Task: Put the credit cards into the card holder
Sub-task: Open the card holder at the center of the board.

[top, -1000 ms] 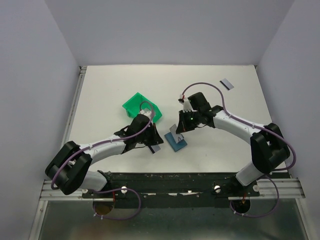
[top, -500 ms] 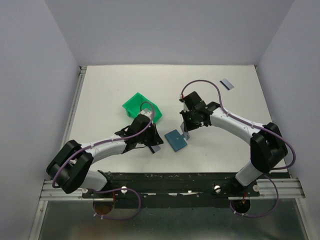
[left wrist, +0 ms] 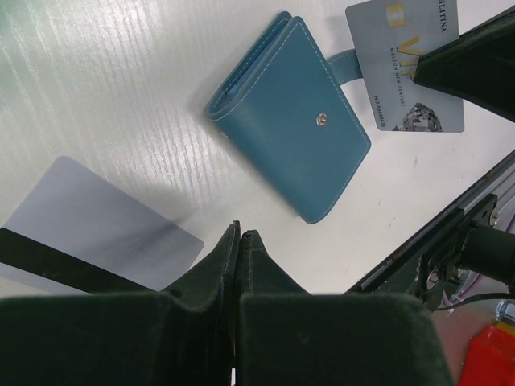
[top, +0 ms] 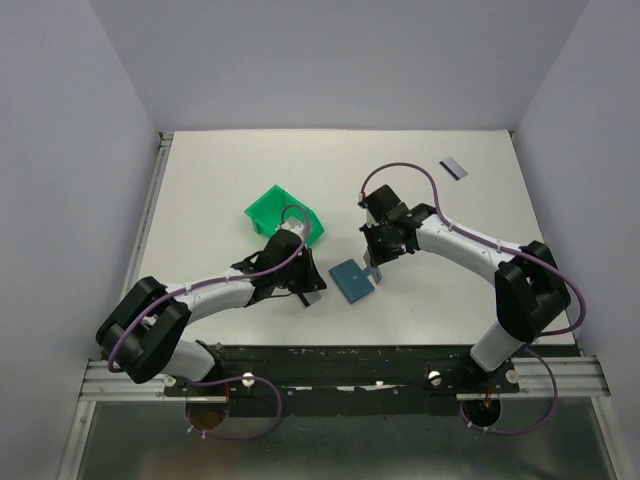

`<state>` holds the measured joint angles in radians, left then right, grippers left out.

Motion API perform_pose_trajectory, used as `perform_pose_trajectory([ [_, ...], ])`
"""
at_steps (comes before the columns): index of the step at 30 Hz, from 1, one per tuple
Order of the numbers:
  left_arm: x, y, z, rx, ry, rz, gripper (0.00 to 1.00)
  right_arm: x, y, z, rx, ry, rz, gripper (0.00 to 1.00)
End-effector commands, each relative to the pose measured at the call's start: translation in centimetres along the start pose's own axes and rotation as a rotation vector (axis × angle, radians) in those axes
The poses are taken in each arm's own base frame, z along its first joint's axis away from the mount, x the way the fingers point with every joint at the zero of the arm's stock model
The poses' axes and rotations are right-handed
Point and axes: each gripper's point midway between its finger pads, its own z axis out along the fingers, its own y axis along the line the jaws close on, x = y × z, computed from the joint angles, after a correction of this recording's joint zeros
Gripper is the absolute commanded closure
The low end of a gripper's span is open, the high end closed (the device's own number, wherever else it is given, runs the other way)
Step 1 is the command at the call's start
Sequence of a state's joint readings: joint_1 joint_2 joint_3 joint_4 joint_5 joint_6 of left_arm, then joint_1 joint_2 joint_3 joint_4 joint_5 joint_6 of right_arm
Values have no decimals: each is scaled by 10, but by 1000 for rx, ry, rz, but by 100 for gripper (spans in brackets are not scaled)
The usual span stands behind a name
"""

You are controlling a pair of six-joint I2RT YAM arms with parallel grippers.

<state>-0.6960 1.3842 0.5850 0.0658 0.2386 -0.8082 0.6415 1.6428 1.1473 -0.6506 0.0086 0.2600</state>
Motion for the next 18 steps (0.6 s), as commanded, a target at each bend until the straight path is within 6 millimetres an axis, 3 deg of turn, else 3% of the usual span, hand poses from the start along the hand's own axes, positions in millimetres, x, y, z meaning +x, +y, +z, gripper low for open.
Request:
perform_pose_trajectory([
  [1,-3,-2,4,-9,-3,16,96,4,14,6,-71,21,-21,100],
  [18,0,1,12,-19,27,17,96,19,24,14,-135,73,-19,100],
])
